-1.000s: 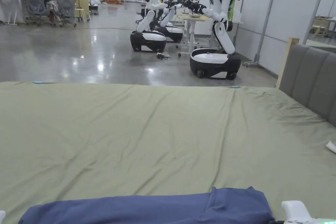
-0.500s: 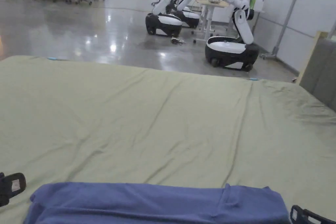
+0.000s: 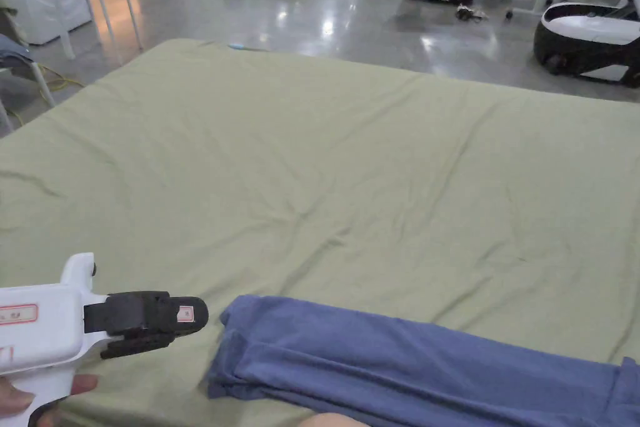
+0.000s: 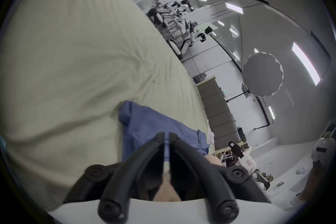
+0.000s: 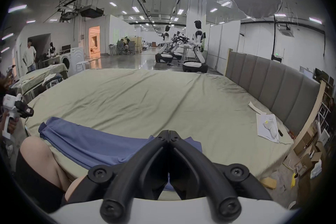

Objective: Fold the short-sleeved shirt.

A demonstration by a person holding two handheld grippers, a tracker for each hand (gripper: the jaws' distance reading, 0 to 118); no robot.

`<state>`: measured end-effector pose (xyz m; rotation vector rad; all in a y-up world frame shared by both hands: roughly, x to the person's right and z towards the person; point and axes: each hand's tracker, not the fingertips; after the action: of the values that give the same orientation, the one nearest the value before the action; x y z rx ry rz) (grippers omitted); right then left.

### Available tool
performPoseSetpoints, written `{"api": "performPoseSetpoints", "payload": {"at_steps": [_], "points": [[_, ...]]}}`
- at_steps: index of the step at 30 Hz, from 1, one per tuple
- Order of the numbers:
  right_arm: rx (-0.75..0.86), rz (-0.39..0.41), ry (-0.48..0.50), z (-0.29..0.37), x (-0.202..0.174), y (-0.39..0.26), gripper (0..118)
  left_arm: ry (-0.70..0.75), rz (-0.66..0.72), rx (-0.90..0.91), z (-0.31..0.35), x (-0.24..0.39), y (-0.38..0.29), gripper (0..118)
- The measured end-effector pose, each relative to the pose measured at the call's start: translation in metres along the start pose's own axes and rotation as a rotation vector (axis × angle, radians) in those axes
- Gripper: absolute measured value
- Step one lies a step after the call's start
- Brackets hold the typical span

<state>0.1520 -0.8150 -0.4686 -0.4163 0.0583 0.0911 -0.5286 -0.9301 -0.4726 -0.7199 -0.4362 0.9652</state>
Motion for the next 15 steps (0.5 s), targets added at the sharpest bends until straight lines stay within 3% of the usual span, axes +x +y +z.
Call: {"api": "performPoseSetpoints", "payload": {"at_steps": [1,2,3,4,6,8,10,14,15], "points": [[-0.006,0.002,0.005,-0.001,0.0,0.002,0,-0.015,-0.012,-0.001,-0.009,-0.013,0.005,30],[-0.012,0.006,0.008,-0.003,-0.001,0.004,1,-0.047,0.017,-0.019,-0.016,-0.024,0.01,58],[-0.019,0.039,-0.015,-0.004,-0.004,0.001,0,-0.064,0.071,-0.059,-0.026,-0.034,0.016,98],[-0.023,0.07,-0.043,-0.004,-0.005,0.001,1,-0.073,0.105,-0.105,-0.035,-0.041,0.019,118],[-0.023,0.067,-0.039,-0.004,0.0,0.003,1,-0.167,0.21,-0.173,-0.054,-0.05,0.017,117],[-0.025,0.047,-0.037,-0.003,-0.001,0.001,1,-0.162,0.244,-0.202,-0.073,-0.048,0.01,117],[-0.045,0.016,-0.039,-0.006,0.005,0.001,1,-0.209,0.149,-0.198,-0.085,-0.045,0.002,117],[-0.067,0.001,-0.05,-0.013,0.004,0.0,1,-0.186,0.14,-0.24,-0.116,-0.032,0.003,115],[-0.068,0.003,-0.048,-0.014,-0.002,0.0,1,-0.177,0.077,-0.284,-0.121,-0.026,0.003,102]]}}
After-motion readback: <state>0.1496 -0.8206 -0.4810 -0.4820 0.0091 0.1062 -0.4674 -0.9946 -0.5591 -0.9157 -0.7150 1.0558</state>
